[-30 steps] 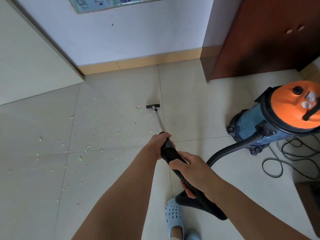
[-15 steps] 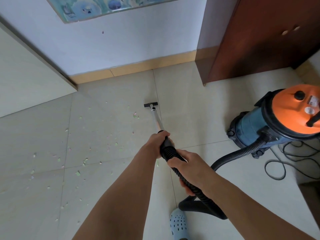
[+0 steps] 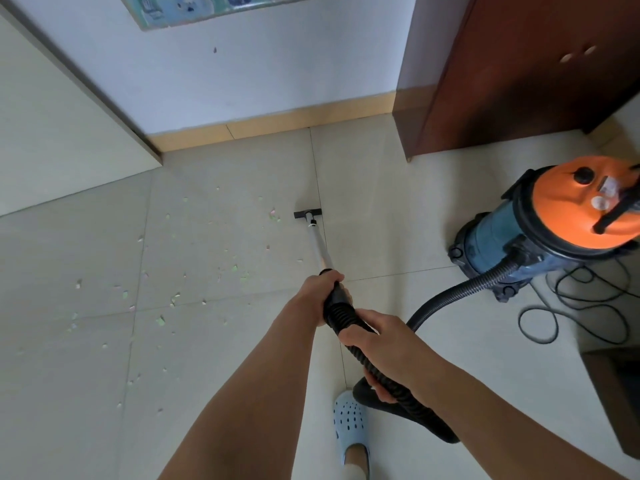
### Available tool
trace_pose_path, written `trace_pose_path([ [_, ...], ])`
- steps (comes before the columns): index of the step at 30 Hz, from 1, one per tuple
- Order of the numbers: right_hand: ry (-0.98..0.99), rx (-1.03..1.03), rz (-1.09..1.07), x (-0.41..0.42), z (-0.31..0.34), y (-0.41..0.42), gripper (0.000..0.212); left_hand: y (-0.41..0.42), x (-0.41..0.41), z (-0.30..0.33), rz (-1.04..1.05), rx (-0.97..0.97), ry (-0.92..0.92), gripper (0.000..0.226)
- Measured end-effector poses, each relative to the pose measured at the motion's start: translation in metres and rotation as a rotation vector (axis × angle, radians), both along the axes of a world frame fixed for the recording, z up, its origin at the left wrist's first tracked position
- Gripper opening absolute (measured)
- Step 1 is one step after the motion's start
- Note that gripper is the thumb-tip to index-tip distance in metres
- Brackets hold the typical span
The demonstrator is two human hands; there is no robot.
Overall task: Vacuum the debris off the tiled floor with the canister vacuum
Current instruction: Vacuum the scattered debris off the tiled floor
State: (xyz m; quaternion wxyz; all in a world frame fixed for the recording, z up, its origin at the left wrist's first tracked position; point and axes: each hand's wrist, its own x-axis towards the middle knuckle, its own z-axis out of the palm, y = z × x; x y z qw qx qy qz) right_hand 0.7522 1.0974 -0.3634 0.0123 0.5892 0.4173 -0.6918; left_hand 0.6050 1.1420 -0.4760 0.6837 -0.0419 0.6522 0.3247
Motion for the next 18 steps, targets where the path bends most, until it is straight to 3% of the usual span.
trace_pose_path([
  [18,-0.001,0.005,0.089,0.045,0.019,-0.164,0.027,-0.178,0.041,0.014,0.051,-0.007,-0.025,0.013],
])
